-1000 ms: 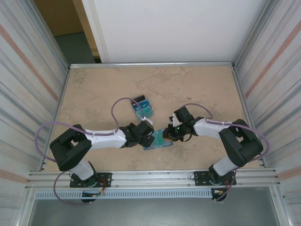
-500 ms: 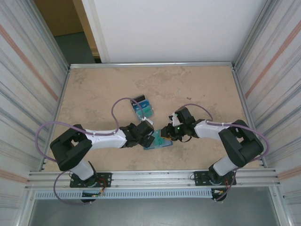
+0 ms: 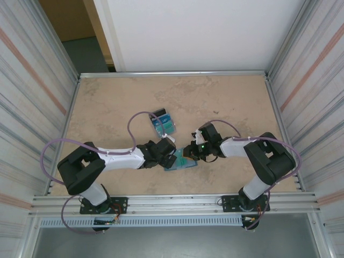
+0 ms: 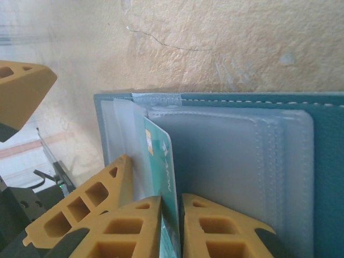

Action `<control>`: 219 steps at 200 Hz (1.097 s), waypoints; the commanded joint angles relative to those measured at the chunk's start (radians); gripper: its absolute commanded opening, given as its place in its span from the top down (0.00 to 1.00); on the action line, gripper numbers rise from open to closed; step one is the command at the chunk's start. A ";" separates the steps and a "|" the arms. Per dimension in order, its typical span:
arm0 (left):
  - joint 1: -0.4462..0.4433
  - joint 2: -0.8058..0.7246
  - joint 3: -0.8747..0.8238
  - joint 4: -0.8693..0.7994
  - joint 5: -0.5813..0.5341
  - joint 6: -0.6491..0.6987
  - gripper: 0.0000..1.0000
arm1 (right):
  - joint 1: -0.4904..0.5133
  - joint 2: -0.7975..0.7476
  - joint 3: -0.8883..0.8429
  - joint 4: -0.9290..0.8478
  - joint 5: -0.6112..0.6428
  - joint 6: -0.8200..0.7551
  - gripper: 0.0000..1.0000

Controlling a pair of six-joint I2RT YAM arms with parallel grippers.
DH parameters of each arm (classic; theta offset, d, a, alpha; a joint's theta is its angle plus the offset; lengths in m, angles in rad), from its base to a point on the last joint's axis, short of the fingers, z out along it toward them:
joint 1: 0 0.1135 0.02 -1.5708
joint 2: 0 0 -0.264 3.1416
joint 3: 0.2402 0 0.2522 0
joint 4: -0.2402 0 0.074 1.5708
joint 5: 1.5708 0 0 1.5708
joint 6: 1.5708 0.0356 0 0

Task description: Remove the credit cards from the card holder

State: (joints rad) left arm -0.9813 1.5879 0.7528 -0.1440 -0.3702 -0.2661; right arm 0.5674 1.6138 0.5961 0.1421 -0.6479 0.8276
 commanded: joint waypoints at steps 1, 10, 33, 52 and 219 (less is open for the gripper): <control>0.003 0.020 0.000 -0.053 -0.017 -0.003 0.01 | -0.010 -0.006 -0.010 -0.034 0.011 -0.012 0.91; 0.004 0.015 0.000 -0.055 -0.019 -0.003 0.01 | -0.014 -0.016 -0.009 -0.055 0.022 -0.020 0.92; 0.004 0.000 -0.002 -0.066 -0.031 -0.001 0.01 | -0.030 -0.057 -0.005 -0.119 0.052 -0.050 0.93; 0.004 -0.015 -0.003 -0.076 -0.042 0.003 0.01 | -0.032 -0.088 0.009 -0.191 0.091 -0.086 0.93; 0.048 -0.379 0.029 -0.138 -0.085 0.018 0.01 | -0.031 -0.459 0.134 -0.537 0.288 -0.346 0.94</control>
State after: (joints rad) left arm -0.9623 1.2949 0.7700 -0.2806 -0.4427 -0.2573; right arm 0.5362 1.2091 0.6876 -0.3424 -0.3836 0.5594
